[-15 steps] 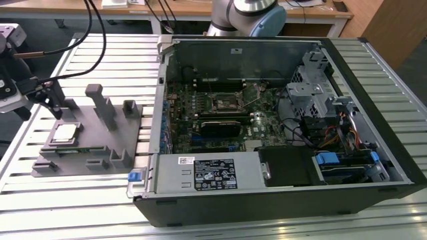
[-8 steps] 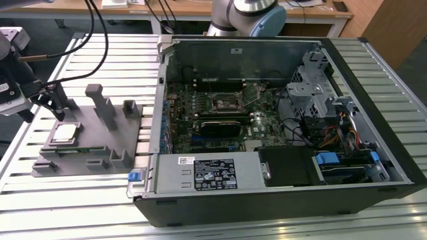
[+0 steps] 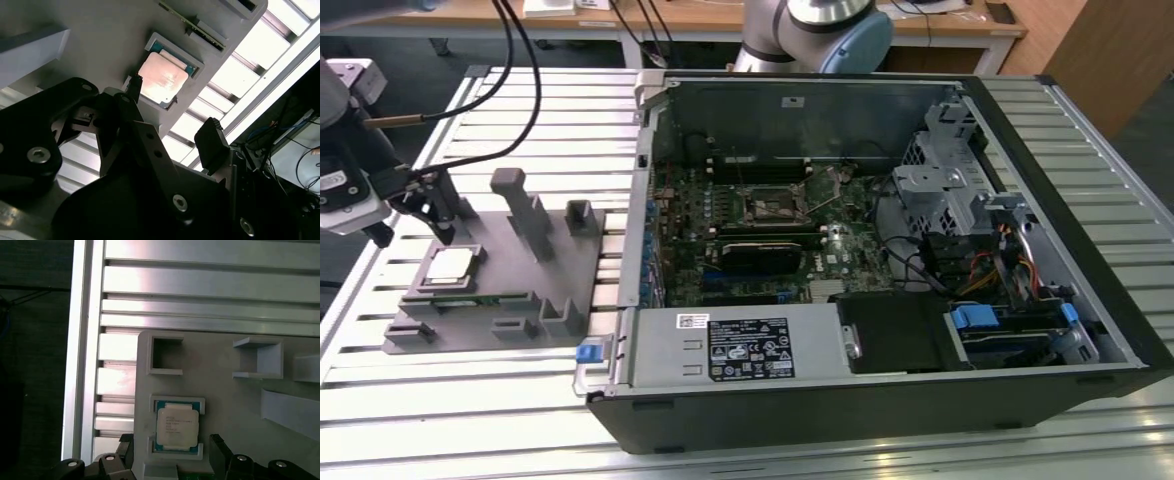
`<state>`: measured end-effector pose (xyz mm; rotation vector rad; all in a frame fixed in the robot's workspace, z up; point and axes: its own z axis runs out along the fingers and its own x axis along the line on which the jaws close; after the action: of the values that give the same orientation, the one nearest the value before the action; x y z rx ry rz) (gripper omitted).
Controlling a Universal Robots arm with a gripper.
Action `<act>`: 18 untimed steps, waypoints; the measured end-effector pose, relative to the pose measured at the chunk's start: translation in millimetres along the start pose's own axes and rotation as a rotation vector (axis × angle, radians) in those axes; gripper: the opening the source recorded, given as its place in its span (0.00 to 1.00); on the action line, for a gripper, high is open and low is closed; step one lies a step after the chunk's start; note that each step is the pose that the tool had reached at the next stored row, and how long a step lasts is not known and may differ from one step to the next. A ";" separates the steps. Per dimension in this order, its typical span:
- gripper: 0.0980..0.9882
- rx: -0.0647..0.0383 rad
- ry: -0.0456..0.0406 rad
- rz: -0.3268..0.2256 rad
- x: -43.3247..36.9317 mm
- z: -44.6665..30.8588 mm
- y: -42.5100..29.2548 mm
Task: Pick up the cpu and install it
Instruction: 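Pick up the cpu and move it towards the insertion slot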
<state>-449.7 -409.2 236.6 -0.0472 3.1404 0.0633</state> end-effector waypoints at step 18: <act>0.68 0.000 -0.0013 0.003 -0.1 22.0 -0.9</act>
<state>-449.5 -409.2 214.6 -0.0429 3.1392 0.0629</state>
